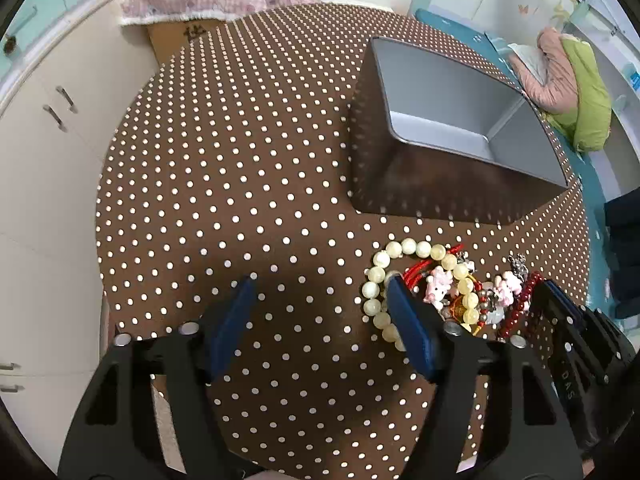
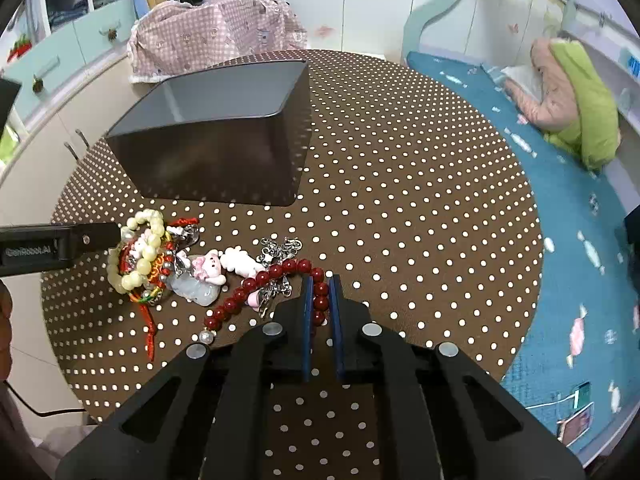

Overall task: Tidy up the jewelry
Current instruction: 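Lower the right tool onto the dark red bracelet while the left tool grips the cream bracelet, then carry both bracelets into the grey tray and open both tools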

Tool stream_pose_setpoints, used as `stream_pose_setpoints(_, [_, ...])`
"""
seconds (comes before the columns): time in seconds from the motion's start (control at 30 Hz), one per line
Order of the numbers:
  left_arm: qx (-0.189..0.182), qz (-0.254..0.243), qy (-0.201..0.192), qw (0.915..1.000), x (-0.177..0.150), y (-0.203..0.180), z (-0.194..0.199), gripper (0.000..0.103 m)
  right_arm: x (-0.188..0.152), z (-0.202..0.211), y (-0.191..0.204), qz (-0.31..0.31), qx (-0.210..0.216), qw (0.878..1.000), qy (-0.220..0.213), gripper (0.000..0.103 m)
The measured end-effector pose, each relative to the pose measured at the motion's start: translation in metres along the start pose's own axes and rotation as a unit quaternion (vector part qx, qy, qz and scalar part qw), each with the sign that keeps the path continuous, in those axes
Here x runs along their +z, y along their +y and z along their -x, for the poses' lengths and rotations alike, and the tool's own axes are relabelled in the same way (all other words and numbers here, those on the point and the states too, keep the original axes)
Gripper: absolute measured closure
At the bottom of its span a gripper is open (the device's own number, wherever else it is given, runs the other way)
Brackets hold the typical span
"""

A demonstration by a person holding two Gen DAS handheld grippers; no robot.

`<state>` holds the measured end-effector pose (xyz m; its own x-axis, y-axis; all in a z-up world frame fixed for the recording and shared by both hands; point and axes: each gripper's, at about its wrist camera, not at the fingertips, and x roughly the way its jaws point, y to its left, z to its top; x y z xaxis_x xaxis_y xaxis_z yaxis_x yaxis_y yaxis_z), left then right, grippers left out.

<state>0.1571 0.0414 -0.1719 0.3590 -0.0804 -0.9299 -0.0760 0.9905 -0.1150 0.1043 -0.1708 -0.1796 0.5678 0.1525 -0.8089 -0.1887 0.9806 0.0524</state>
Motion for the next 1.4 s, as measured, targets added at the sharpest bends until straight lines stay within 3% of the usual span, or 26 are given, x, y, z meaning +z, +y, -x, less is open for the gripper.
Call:
stream_pose_setpoints(0.27, [0.008,-0.031,0.002,0.9995,0.016,-0.008,-0.011,0.035,0.005,0.002,0.0,-0.003,0.005,1.0,0.003,0.096])
stream_pose_setpoints(0.4, [0.049,-0.065,0.003,0.9967,0.026,-0.025,-0.022,0.038,0.01,0.006,0.001,-0.006,0.006,1.0,-0.006,0.096])
stream_pose_setpoints(0.5, [0.044,-0.085,-0.015,0.9953,0.027,-0.032,-0.02,0.056,0.011,0.013,0.001,-0.006,0.007,1.0,-0.014,0.096])
stream_pose_setpoints(0.63, [0.042,-0.104,-0.021,0.9935,0.024,-0.035,-0.018,0.093,0.015,0.021,0.001,-0.007,0.011,1.0,-0.027,0.096])
stream_pose_setpoints(0.73, [0.029,-0.089,-0.023,0.9953,0.013,-0.024,-0.015,0.094,0.018,0.028,0.001,-0.007,0.015,0.999,-0.039,0.096])
stream_pose_setpoints(0.97, [-0.055,-0.06,-0.05,0.9954,0.008,-0.005,0.018,0.094,0.023,0.042,0.002,-0.007,0.026,0.998,-0.06,0.096])
stream_pose_setpoints(1.13, [-0.104,-0.07,-0.074,0.9894,0.013,0.0,0.051,0.094,0.032,0.056,0.004,-0.004,0.036,0.996,-0.08,0.096])
stream_pose_setpoints(1.4, [-0.147,-0.086,-0.106,0.9796,0.011,-0.015,0.092,0.094,0.047,0.072,0.01,0.01,0.03,0.993,-0.115,0.096])
